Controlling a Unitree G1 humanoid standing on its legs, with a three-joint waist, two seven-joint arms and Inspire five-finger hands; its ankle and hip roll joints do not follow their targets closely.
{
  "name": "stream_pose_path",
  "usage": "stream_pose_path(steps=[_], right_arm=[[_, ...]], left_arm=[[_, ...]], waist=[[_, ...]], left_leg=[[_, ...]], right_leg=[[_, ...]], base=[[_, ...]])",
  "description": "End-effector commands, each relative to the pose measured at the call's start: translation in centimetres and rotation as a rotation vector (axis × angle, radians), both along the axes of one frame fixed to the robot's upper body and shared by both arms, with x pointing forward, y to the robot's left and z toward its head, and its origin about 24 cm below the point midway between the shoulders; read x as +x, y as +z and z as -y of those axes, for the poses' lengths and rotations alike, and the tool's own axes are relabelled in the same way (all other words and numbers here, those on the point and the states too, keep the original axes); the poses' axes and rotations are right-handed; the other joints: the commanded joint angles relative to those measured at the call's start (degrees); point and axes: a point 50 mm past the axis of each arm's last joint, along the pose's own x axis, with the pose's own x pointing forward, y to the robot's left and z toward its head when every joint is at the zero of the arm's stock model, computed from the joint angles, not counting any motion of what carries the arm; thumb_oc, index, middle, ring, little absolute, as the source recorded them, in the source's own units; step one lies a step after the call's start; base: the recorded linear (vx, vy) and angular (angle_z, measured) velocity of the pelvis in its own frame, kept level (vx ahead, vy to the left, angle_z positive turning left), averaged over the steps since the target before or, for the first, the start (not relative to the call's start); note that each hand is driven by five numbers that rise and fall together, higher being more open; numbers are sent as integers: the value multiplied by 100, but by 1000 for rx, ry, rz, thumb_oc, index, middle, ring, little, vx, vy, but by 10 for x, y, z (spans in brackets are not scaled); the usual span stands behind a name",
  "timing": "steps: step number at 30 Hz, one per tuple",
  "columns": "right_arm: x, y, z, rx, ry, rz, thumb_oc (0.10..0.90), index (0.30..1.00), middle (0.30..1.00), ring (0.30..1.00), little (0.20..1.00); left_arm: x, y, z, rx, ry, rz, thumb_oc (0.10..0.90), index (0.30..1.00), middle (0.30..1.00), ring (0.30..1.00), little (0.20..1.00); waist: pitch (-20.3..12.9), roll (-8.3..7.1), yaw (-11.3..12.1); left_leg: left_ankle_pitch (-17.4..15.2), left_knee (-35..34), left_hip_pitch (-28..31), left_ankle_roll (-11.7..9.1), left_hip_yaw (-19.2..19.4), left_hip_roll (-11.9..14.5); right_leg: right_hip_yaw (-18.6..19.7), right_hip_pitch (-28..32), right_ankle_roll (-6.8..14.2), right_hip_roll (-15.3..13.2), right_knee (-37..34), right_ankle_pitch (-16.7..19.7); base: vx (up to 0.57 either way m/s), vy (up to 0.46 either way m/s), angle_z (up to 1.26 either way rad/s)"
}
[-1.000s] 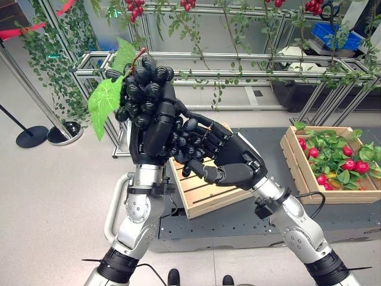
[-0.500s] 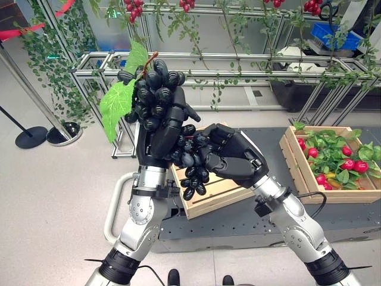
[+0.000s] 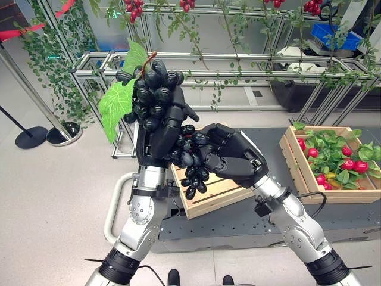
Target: Pick up the fruits from the basket on one side to the basket on the other side
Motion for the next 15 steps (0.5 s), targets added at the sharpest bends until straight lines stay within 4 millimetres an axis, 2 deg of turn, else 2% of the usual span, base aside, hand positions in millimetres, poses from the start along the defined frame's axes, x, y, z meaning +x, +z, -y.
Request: stream_pose_path(steps=[1, 15], right_arm=[[-10, 40, -21, 131, 160, 179, 800, 900, 900, 900, 900], [-17, 30, -27, 150, 345, 90, 800, 900, 900, 900, 900]], left_arm=[[-4, 43, 4, 29, 3, 298, 400, 300, 300, 300, 300], [-3, 45, 1, 65, 1, 323, 400, 300, 300, 300, 300]], waist=[[-594, -101, 130], [-620, -117, 99]], left_leg=[[-690, 12, 472, -194, 34, 406], [-666, 12, 458, -200, 36, 420]], right_leg=[[-129, -165, 240, -429, 6, 221], [-122, -175, 226, -418, 6, 227]], base=[[0, 0, 0], [0, 0, 0]])
